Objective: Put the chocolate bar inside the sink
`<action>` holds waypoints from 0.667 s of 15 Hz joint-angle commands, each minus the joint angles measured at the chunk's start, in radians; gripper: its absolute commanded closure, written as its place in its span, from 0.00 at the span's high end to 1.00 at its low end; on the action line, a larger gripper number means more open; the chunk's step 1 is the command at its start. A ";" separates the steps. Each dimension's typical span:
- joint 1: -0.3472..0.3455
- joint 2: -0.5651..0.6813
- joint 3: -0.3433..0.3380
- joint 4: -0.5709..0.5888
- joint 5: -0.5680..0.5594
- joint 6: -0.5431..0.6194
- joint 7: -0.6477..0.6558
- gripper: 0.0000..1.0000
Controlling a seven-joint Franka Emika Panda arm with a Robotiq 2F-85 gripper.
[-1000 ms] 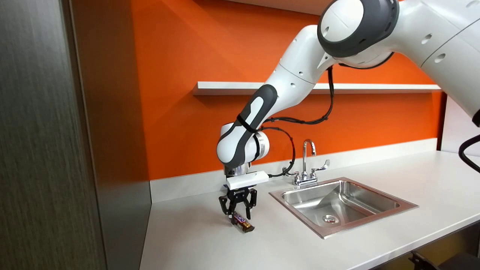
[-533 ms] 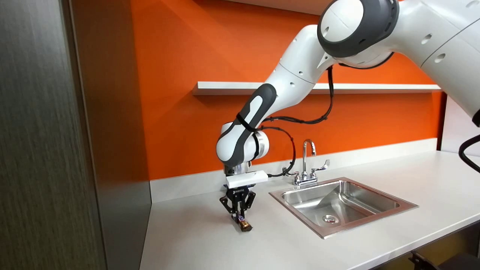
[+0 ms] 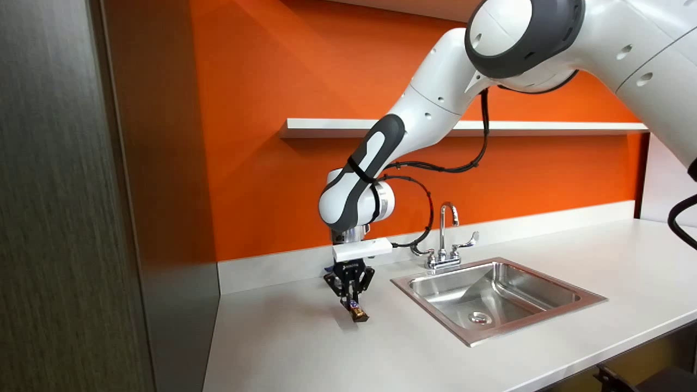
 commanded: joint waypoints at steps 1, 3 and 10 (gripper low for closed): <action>-0.012 -0.072 -0.017 -0.036 0.011 -0.017 -0.010 0.05; -0.019 -0.091 -0.025 -0.046 0.011 -0.013 -0.011 0.05; -0.081 -0.141 -0.071 -0.107 0.015 0.004 -0.019 0.05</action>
